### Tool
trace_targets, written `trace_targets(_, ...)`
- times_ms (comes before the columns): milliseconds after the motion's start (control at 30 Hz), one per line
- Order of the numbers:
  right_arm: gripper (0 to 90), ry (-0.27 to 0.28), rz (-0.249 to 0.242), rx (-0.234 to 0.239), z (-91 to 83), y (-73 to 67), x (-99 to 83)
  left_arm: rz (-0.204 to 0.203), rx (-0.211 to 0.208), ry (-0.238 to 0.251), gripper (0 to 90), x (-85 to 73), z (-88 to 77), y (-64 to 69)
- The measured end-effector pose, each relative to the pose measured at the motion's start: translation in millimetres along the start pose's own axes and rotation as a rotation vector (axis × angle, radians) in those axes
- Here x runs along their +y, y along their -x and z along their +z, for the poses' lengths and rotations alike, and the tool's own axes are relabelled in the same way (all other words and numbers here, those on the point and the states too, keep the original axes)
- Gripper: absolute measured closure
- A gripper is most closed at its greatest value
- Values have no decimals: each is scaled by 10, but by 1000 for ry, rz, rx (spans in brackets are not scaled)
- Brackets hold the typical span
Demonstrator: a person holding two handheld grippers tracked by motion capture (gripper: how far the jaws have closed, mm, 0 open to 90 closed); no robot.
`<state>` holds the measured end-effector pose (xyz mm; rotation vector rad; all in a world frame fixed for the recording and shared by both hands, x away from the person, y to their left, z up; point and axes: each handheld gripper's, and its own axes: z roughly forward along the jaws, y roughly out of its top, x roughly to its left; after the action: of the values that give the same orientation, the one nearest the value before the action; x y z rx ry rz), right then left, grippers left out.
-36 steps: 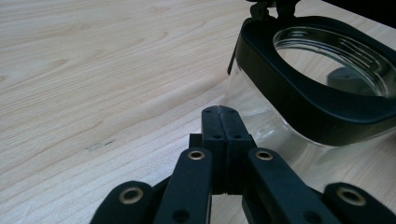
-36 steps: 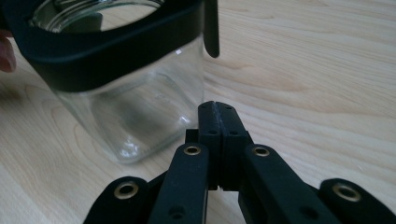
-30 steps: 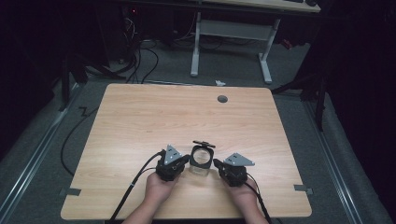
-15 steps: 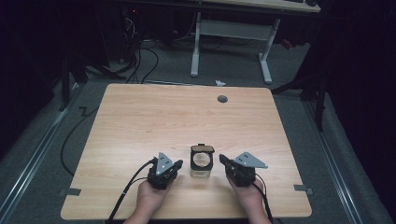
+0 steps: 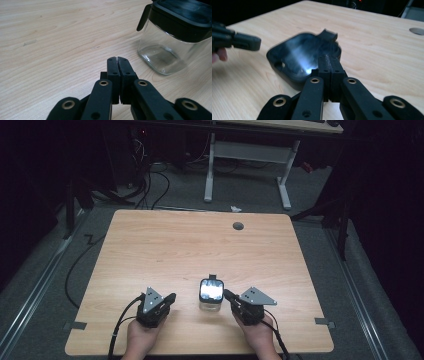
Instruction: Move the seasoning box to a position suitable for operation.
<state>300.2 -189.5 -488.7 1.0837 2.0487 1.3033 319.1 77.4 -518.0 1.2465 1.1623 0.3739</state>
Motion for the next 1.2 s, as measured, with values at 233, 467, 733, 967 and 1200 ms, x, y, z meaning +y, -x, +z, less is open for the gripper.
trace_targets(233,896,6,4,-32,-75,116,20,1,3,6,884,6,-1,-22)
trace_targets(467,887,-16,23,-58,-69,256,-34,5,15,11,870,23,-21,-64)
trace_targets(733,871,-55,31,-85,-36,404,-144,21,53,11,826,58,-26,-175)
trace_targets(967,839,-68,53,-118,-102,530,-256,48,86,8,743,79,-54,-272)
trace_targets(1200,783,-69,84,-158,-210,677,-347,31,125,21,633,171,-103,-418)
